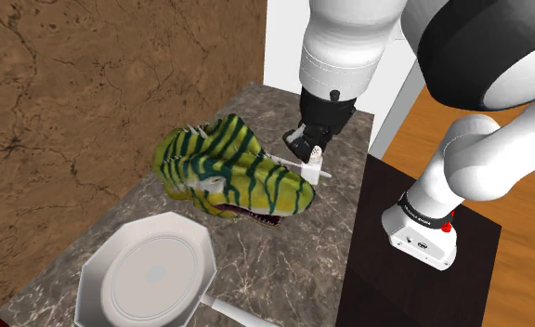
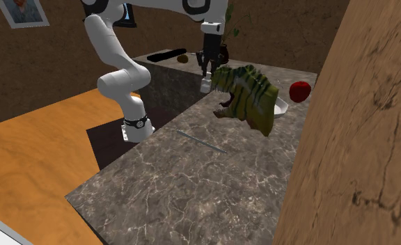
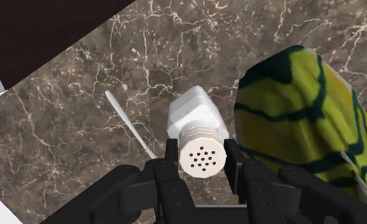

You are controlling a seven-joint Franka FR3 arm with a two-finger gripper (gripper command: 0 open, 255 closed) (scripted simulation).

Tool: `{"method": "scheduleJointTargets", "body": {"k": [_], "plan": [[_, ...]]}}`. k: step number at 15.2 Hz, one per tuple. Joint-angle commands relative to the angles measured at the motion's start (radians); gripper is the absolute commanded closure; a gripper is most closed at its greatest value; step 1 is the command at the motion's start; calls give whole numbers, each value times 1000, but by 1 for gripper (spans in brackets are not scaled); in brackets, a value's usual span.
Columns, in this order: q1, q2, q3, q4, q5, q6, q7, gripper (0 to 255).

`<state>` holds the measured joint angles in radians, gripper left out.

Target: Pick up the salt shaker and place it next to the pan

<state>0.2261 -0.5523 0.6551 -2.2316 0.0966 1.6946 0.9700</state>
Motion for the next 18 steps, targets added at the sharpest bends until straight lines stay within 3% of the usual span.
{"method": "scheduleJointTargets", "body": {"k": [1, 8, 13, 16, 17, 18], "plan": [[8, 16, 44, 36, 14, -21, 52, 255], [1, 125, 228, 177, 28, -61, 249, 255], [-45, 262, 413, 311, -20, -86, 424, 255], [-100, 409, 583, 406, -114, -107, 575, 255], [-121, 497, 664, 442, -182, -119, 652, 255], [-102, 640, 738, 483, -299, -146, 768, 255]]}}
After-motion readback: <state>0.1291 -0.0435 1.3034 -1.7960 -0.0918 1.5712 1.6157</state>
